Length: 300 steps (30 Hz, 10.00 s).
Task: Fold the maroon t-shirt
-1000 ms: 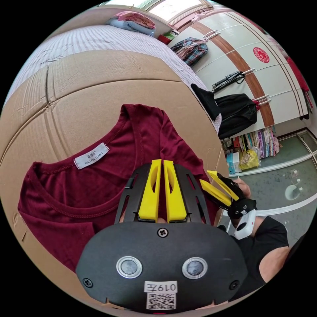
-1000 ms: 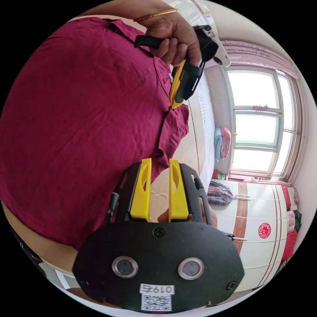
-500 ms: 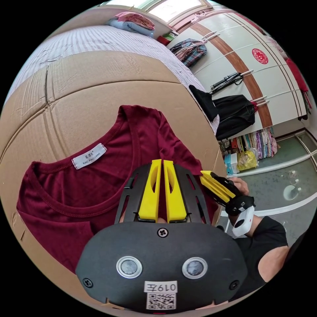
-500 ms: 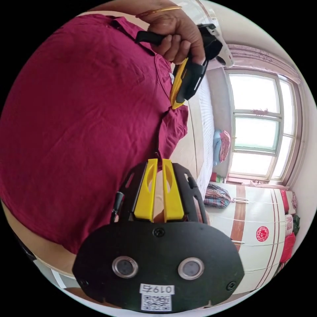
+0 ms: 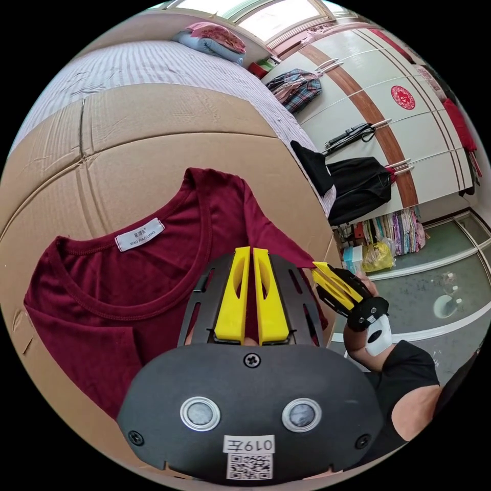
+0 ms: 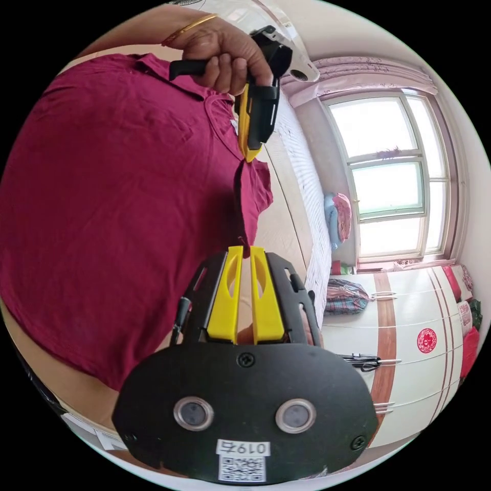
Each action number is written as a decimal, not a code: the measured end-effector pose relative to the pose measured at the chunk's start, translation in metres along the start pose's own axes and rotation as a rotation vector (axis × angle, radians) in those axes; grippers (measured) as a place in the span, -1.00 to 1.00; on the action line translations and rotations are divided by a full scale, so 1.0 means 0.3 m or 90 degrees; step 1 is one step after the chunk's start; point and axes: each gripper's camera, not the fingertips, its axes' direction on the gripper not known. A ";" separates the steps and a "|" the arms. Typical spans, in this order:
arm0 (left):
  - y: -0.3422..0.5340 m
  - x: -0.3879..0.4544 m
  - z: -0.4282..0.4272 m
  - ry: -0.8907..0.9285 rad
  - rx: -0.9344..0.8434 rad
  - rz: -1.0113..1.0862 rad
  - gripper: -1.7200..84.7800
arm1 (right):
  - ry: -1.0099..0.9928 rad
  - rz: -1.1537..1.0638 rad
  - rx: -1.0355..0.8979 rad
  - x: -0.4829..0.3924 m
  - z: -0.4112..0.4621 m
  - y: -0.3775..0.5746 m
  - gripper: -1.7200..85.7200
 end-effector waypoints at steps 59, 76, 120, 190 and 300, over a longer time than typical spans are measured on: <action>0.206 0.774 0.001 -0.437 -0.030 0.171 -0.84 | 0.110 -0.168 -0.064 0.411 0.284 -0.267 -0.83; 0.215 0.739 -0.076 -0.407 -0.013 0.145 -0.85 | -0.180 0.202 0.044 1.421 0.692 -0.166 -0.98; -0.326 0.484 0.008 -0.310 0.042 0.232 -0.94 | -0.670 0.057 -0.156 2.728 2.080 -0.657 -0.80; -1.047 0.290 0.232 -0.137 -0.157 0.535 -0.95 | -0.789 0.344 0.100 2.006 1.363 0.482 -0.84; 3.569 2.030 -0.088 -0.756 -0.165 0.717 -0.93 | -0.288 0.073 0.302 -0.615 -1.717 1.329 -0.78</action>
